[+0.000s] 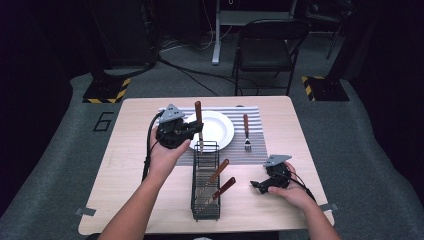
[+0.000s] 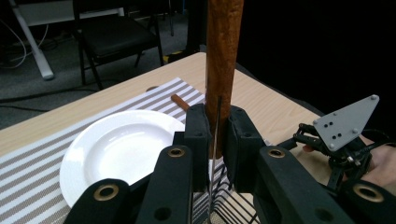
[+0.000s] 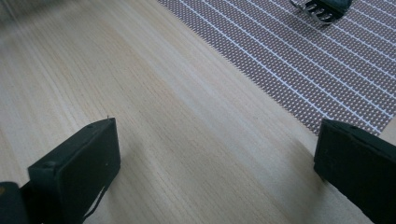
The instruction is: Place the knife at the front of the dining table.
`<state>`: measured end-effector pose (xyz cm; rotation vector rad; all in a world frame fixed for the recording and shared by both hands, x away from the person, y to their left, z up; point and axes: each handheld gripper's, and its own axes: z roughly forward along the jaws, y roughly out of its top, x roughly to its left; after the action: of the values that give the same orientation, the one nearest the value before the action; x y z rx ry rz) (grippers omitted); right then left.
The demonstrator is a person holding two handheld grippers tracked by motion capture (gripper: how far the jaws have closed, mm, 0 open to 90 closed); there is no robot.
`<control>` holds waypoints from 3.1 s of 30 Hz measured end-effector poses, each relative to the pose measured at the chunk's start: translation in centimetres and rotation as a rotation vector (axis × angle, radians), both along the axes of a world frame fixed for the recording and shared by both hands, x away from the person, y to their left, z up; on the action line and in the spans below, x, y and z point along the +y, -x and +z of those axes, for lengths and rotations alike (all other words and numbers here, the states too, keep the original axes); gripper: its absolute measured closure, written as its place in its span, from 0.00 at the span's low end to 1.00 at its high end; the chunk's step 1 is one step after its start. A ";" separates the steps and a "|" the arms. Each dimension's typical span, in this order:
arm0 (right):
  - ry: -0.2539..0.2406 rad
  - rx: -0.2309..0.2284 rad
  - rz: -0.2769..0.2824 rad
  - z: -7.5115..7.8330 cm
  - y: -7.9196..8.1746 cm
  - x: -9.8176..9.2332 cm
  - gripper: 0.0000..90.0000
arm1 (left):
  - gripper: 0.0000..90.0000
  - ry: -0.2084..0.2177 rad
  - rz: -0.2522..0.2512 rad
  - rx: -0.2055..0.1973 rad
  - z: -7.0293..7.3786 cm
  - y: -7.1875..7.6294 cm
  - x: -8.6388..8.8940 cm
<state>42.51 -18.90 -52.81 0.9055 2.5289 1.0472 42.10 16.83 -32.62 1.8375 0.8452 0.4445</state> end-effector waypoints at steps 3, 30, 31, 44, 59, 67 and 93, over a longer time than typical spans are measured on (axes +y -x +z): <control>-0.001 0.001 -0.001 0.0 0.0 0.0 0.00 | 0.90 0.006 0.004 -0.010 0.7 0.0 -0.1; 0.000 0.002 0.000 0.0 0.0 0.0 0.00 | 0.90 0.021 0.085 -0.034 3.9 -1.0 3.5; -0.001 0.001 -0.001 0.0 0.0 0.0 0.00 | 0.90 0.024 0.092 -0.038 3.9 -1.2 3.7; -0.001 0.002 0.000 0.0 0.0 0.0 0.00 | 0.90 0.014 0.165 -0.021 3.5 -3.5 5.2; -0.001 0.001 -0.001 0.0 0.0 0.0 0.00 | 0.90 -0.005 0.234 0.038 0.6 -6.3 6.0; 0.000 -0.001 0.000 0.0 0.0 0.0 0.00 | 0.90 0.003 0.259 0.058 -0.9 -6.9 6.7; -0.001 0.000 0.000 0.0 0.0 0.0 0.00 | 0.90 -0.033 0.380 0.171 -7.5 -8.3 9.4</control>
<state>42.51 -18.89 -52.81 0.9055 2.5284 1.0479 50.36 26.23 -40.12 1.7640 1.3219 0.5457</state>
